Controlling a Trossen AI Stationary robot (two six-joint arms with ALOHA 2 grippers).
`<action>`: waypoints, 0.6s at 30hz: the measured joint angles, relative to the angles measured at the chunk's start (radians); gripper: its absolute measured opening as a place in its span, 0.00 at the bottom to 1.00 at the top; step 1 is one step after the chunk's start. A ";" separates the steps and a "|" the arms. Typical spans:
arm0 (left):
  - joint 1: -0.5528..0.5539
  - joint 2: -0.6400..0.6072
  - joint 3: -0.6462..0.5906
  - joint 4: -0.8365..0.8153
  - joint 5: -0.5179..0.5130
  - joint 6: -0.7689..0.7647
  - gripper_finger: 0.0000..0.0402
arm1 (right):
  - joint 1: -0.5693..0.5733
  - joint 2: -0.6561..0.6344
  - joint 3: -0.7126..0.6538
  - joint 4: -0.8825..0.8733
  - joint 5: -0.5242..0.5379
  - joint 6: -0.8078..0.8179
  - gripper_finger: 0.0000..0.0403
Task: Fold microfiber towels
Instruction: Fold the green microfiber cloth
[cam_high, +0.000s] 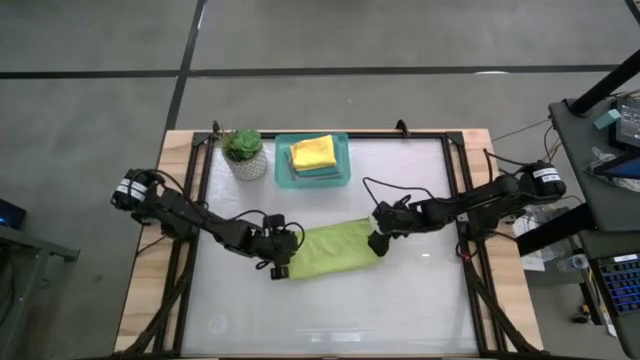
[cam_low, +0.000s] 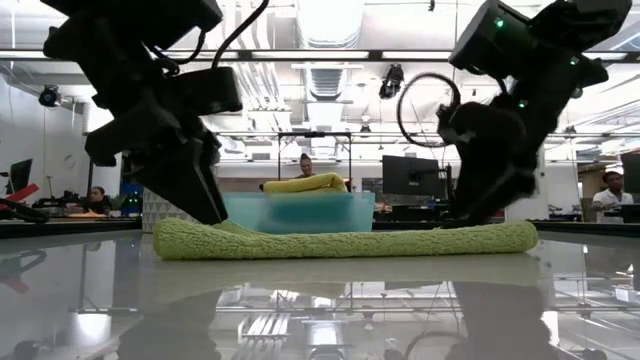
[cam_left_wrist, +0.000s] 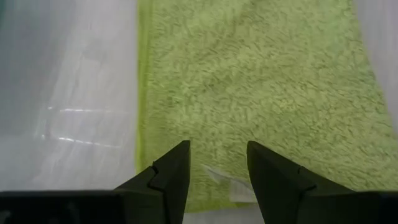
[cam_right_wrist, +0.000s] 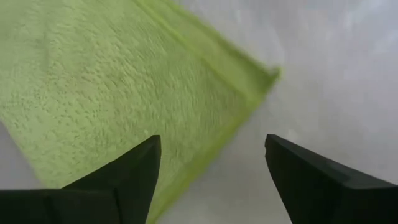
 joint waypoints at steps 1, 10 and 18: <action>0.000 0.000 0.000 -0.001 -0.009 -0.005 0.36 | -0.002 0.000 0.000 0.019 0.015 -0.070 0.68; 0.000 0.000 -0.001 -0.004 -0.017 -0.009 0.36 | -0.014 0.016 -0.045 0.203 0.105 -0.458 0.58; 0.000 0.000 -0.001 -0.004 -0.023 -0.010 0.36 | -0.041 0.099 -0.081 0.340 0.103 -0.510 0.51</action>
